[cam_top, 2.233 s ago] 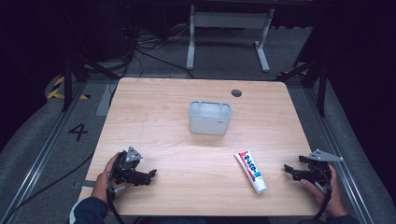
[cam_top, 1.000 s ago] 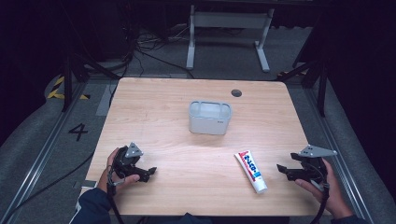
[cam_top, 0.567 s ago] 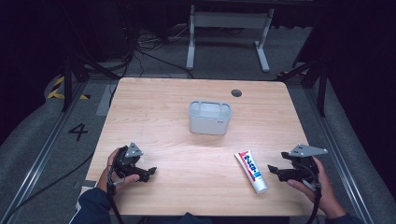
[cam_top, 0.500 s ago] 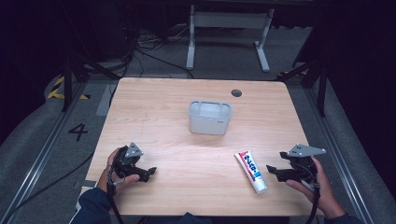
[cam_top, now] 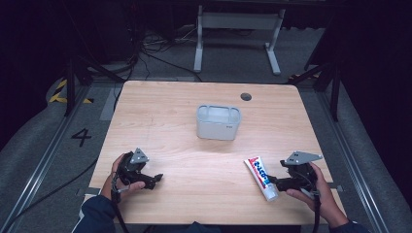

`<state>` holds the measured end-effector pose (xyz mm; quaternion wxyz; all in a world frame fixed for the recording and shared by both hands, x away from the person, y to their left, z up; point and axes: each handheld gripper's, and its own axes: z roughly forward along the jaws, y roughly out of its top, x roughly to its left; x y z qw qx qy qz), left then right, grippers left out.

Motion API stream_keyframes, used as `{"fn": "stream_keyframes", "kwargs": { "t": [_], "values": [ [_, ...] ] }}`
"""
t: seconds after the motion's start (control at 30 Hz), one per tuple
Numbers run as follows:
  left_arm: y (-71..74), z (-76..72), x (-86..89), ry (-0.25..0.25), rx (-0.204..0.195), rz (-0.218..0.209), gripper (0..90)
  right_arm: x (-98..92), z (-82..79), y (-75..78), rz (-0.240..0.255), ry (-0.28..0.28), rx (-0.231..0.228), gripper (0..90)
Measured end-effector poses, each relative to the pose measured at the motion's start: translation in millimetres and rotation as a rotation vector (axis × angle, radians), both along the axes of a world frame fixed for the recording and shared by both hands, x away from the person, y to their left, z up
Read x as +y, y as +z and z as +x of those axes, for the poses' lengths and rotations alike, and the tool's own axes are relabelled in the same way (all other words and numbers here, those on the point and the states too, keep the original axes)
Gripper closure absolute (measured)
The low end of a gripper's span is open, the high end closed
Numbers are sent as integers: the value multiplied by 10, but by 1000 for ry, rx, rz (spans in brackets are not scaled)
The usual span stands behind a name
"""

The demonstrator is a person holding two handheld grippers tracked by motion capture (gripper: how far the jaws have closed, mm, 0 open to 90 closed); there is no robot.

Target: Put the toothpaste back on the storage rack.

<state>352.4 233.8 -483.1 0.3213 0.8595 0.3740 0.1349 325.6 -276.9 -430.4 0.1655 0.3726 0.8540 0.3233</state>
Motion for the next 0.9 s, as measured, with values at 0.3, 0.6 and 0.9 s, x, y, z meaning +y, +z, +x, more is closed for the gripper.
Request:
{"fn": "stream_keyframes", "kwargs": {
  "t": [0.3,0.6,0.9],
  "values": [
    [-2,-1,-2,1,3,-4,0,182,47,-29,1,27,37,255],
    [-2,1,-2,0,3,-5,0,333,146,-118,-46,10,92,265],
    [-2,0,-3,1,3,-6,0,405,253,-182,-54,-2,121,288]
  ]
}}
